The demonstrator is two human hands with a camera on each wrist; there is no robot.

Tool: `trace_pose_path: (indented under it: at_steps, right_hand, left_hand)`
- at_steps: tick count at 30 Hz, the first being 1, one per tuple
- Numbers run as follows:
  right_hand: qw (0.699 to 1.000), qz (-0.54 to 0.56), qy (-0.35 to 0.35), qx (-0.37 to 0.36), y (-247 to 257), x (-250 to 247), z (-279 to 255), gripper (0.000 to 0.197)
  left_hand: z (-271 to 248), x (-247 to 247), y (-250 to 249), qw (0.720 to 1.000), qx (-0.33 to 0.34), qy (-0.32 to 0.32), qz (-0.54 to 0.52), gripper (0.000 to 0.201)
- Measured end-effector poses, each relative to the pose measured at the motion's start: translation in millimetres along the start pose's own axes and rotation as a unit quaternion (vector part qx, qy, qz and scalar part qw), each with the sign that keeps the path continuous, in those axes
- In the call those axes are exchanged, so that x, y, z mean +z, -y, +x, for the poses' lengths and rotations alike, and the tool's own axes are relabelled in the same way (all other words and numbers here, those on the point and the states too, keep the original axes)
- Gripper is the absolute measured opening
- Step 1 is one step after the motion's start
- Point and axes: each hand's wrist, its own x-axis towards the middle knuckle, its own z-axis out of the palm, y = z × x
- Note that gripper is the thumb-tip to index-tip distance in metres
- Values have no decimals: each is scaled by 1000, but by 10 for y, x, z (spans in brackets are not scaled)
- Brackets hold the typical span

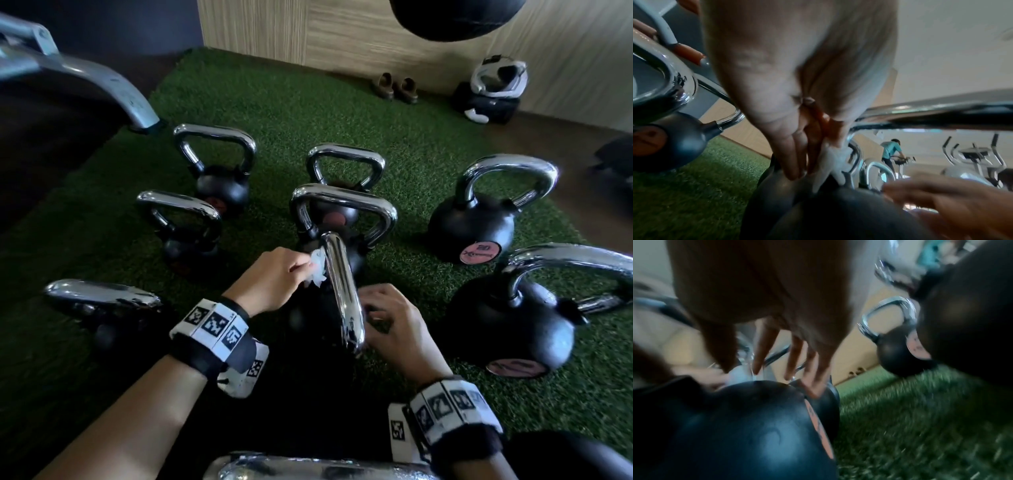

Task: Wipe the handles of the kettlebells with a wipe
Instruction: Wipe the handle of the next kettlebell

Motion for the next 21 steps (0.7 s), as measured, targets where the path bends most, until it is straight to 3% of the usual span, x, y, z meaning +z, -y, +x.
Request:
trace_pose_path:
  at_steps: [3,5,7,11,14,17,21]
  right_hand:
    - [989,32,88,117,-188,118,217,72]
    - [984,13,127,128,-334,231,271,75]
    - [983,34,123,135,-404,304,256,75]
    - [987,34,91,131,-443,375,191,75]
    - [988,41,77,125,-450,403,188,73]
    - [990,46,68,116,-466,423,168,71]
    - [988,74,59,119,-479,447,137,71]
  left_hand:
    - [-71,131,31,998,-8,-59,-25,41]
    - [-81,206,9,995,-17,-96,-29,45]
    - [-60,226,-44,991,-8,-127,-29,44]
    - [-50,191,-140,972,15,-209,-106,24]
    - [-17,176,-111,968,-28,-163,-190,22]
    - [6,103,-165,912,-99,-99,-385,21]
    - [-165,-9,-345,886,-55,-109,-448,22]
